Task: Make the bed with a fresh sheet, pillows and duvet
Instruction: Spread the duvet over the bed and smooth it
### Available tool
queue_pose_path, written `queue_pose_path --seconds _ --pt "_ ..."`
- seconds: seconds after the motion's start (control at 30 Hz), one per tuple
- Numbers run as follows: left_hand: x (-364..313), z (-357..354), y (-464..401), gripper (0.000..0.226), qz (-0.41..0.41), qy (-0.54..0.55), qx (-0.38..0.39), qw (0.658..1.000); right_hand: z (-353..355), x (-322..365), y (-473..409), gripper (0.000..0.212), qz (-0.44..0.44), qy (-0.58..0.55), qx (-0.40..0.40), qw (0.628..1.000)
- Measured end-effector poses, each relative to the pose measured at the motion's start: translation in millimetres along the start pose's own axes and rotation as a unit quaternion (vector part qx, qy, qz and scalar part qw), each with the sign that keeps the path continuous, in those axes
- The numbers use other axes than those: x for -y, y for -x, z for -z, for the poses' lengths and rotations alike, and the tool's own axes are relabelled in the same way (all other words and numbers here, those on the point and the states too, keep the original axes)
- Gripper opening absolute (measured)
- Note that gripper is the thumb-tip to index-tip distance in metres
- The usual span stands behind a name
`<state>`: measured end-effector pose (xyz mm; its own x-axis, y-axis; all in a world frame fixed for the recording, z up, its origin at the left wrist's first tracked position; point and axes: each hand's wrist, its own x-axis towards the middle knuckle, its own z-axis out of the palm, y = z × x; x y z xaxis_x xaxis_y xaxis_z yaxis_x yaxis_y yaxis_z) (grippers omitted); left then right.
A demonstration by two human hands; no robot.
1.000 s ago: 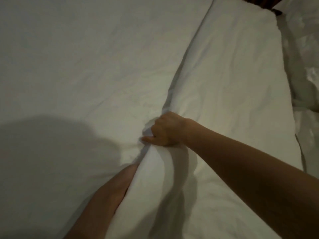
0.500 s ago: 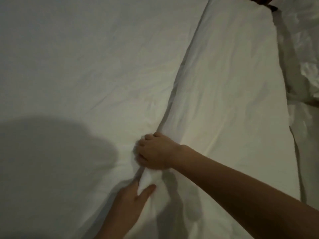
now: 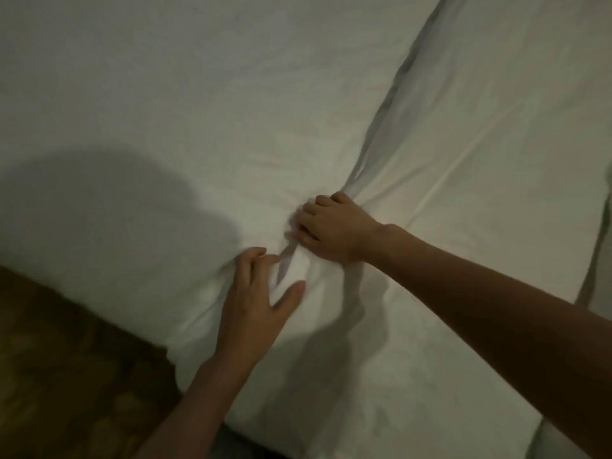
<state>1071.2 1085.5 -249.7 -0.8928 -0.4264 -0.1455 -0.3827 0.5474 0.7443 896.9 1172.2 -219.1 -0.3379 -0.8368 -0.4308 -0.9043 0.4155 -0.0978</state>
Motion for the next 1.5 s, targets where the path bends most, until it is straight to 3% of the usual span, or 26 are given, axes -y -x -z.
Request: queue_pose_path --seconds 0.07,0.13,0.23,0.27,0.33,0.4,0.43,0.5,0.53,0.57,0.6,0.63,0.7,0.73,0.8,0.87,0.93,1.0,1.1,1.13,1.2,1.27,1.4,1.43,1.5 --pt "20.0 4.9 37.3 0.062 -0.023 -0.074 -0.018 0.997 -5.5 28.5 18.3 0.074 0.074 -0.032 0.014 0.997" --pt "34.1 5.8 64.3 0.075 -0.029 -0.138 -0.012 0.990 -17.7 53.8 31.3 0.073 0.151 -0.002 0.031 0.988" --pt "43.7 7.0 74.3 0.077 -0.025 -0.211 0.022 0.977 -27.1 74.9 36.4 0.087 0.169 0.024 0.069 0.983" --pt "41.8 8.3 72.0 0.069 -0.012 -0.203 0.033 0.979 -29.4 82.1 35.5 0.086 0.175 0.026 0.047 0.983" --pt "34.2 12.4 66.3 0.046 0.024 -0.141 0.054 0.988 -27.1 97.4 31.6 0.065 0.180 0.038 0.036 0.982" --pt "26.2 20.3 62.1 0.030 0.099 0.003 0.114 0.989 -9.0 109.6 24.6 0.043 0.136 0.018 0.177 0.974" --pt "24.8 24.3 61.4 0.027 0.156 0.121 0.167 0.966 0.9 115.0 18.5 0.038 0.099 0.012 0.272 0.957" --pt "20.2 34.3 67.2 0.032 0.256 0.366 0.274 0.852 15.7 118.5 3.1 0.032 0.042 -0.021 0.435 0.899" --pt "20.5 36.2 70.6 0.033 0.283 0.415 0.296 0.813 18.8 117.5 -3.5 0.029 0.030 -0.033 0.488 0.872" --pt "22.4 35.5 73.3 0.030 0.297 0.432 0.298 0.798 21.0 117.7 -8.9 0.026 0.023 -0.038 0.518 0.854" --pt "26.5 29.3 78.1 0.024 0.293 0.423 0.271 0.814 18.1 117.9 -12.7 0.024 0.019 -0.033 0.532 0.846" --pt "32.9 22.4 84.8 0.016 0.265 0.378 0.215 0.861 13.5 121.8 -14.9 0.027 0.013 -0.025 0.534 0.845" --pt "54.4 9.2 104.0 0.024 0.169 0.228 0.067 0.957 0.1 135.1 -15.3 0.049 0.026 -0.002 0.483 0.875" --pt "65.9 6.0 118.0 0.033 0.129 0.147 0.008 0.981 -7.1 144.0 -11.9 0.058 0.033 0.005 0.442 0.897" --pt "95.2 -0.2 152.3 0.046 0.078 0.017 -0.070 0.994 -21.9 168.8 3.2 0.065 0.069 0.023 0.337 0.939" --pt "126.3 -3.3 183.7 0.050 0.059 -0.023 -0.088 0.994 -34.3 197.4 24.8 0.075 0.138 0.093 0.230 0.959" --pt "154.6 -6.6 197.8 0.063 0.079 -0.018 -0.034 0.996 -51.7 220.5 41.1 0.079 0.178 0.170 0.193 0.950" --pt "182.8 -14.2 195.7 0.084 0.100 -0.036 0.046 0.993 -70.4 237.5 47.8 0.070 0.176 0.216 0.187 0.942" --pt "199.8 -14.9 170.2 0.099 0.109 -0.074 0.172 0.976 -87.9 251.6 41.6 0.020 0.176 0.188 0.198 0.946" --pt "201.6 -13.5 160.8 0.097 0.093 -0.081 0.198 0.972 -87.1 253.4 36.1 0.012 0.172 0.196 0.224 0.939" --pt "206.1 -10.1 150.0 0.082 0.070 -0.080 0.233 0.967 -81.6 257.4 21.0 0.018 0.150 0.182 0.235 0.943" --pt "207.6 -2.7 148.8 0.066 0.131 -0.031 0.302 0.944 -77.0 260.3 0.9 0.032 0.152 0.136 0.262 0.943" --pt "208.4 8.2 162.2 0.051 0.323 0.136 0.457 0.817 -73.7 266.8 -23.0 0.040 0.090 0.033 0.456 0.885" --pt "209.8 8.3 165.9 0.048 0.335 0.150 0.468 0.804 -76.2 266.6 -23.3 0.040 0.088 0.019 0.487 0.869" --pt "215.3 5.9 172.8 0.050 0.303 0.138 0.470 0.817 -81.6 265.3 -22.1 0.046 0.111 0.023 0.516 0.849"
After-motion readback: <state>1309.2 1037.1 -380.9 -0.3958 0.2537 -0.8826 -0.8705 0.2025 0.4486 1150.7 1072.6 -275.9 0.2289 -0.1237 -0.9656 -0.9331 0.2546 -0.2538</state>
